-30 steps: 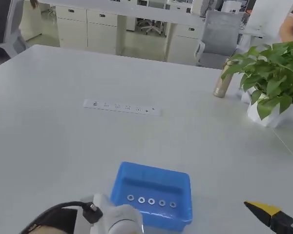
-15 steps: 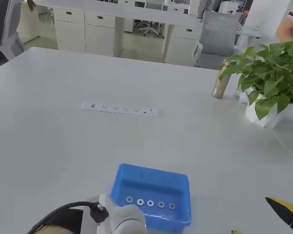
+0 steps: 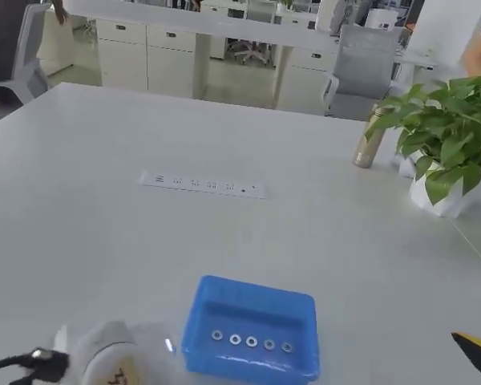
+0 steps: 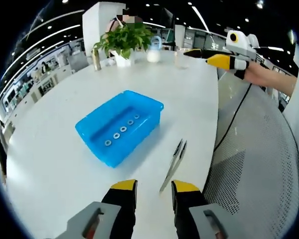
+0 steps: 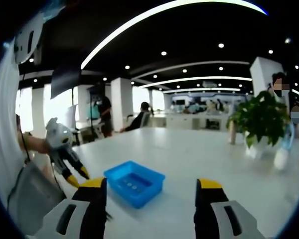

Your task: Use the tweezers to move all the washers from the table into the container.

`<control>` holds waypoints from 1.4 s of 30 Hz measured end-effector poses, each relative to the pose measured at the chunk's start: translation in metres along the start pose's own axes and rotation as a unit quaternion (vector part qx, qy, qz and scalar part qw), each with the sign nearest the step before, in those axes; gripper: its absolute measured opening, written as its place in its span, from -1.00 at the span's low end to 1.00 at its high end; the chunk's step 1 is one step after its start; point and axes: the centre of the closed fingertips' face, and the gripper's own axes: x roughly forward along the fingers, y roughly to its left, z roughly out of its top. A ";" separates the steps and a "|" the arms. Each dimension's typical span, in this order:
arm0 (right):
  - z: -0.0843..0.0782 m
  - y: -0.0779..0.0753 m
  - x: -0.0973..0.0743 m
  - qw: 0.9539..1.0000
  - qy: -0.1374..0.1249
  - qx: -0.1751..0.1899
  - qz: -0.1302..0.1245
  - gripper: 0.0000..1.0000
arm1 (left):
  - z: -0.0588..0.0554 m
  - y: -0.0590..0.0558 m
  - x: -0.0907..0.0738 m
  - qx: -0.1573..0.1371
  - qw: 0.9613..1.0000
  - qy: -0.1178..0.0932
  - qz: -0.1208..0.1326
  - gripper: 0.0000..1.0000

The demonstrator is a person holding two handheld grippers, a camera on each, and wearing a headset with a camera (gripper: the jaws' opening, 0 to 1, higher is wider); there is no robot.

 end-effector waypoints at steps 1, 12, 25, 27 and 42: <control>0.000 -0.001 0.000 1.000 0.000 0.000 -0.001 0.43 | 0.001 0.002 -0.004 -0.005 1.000 -0.014 0.009 -0.32; 0.003 -0.005 -0.003 1.000 0.001 -0.014 -0.010 0.61 | 0.038 0.027 -0.067 -0.142 0.956 -0.226 0.124 0.53; 0.013 -0.017 -0.011 0.999 0.000 -0.016 -0.028 0.98 | 0.059 0.029 -0.109 -0.181 0.913 -0.303 0.204 0.97; 0.012 -0.018 -0.010 0.999 0.010 -0.017 -0.025 0.98 | 0.063 0.026 -0.111 -0.190 0.908 -0.308 0.209 0.97; 0.015 -0.018 -0.002 1.000 -0.008 -0.021 -0.004 0.98 | 0.082 0.016 -0.124 -0.187 0.895 -0.307 0.265 0.97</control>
